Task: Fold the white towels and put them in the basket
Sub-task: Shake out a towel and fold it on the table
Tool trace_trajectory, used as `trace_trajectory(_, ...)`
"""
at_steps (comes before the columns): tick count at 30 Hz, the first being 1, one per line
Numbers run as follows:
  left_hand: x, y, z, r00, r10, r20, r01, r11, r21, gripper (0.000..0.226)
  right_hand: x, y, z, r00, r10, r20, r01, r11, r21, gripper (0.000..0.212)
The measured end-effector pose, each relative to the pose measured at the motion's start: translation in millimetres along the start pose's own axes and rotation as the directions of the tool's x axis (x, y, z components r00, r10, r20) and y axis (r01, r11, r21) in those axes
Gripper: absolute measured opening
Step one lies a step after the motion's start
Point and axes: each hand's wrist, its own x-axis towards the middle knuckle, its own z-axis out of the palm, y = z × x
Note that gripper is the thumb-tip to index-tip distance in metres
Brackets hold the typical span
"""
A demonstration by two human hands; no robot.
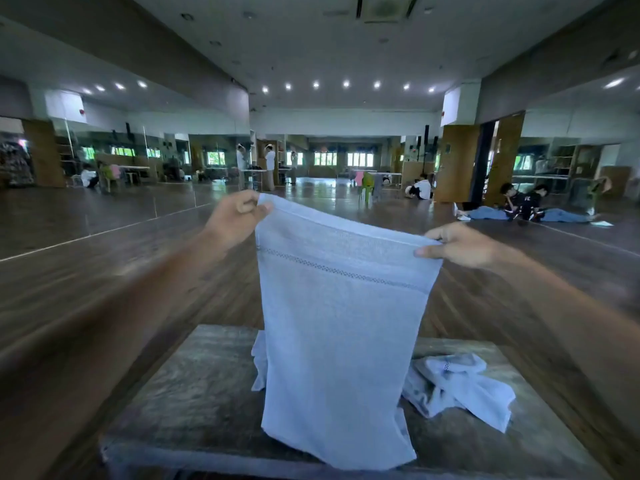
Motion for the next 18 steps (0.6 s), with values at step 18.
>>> trace_trajectory(18,67,100,-101,0.985,-0.010,0.170,-0.044,0.949,0.313,0.021,9,-129,-157,0.989,-0.069,-0.129,0.047,0.985,-0.165,0.004)
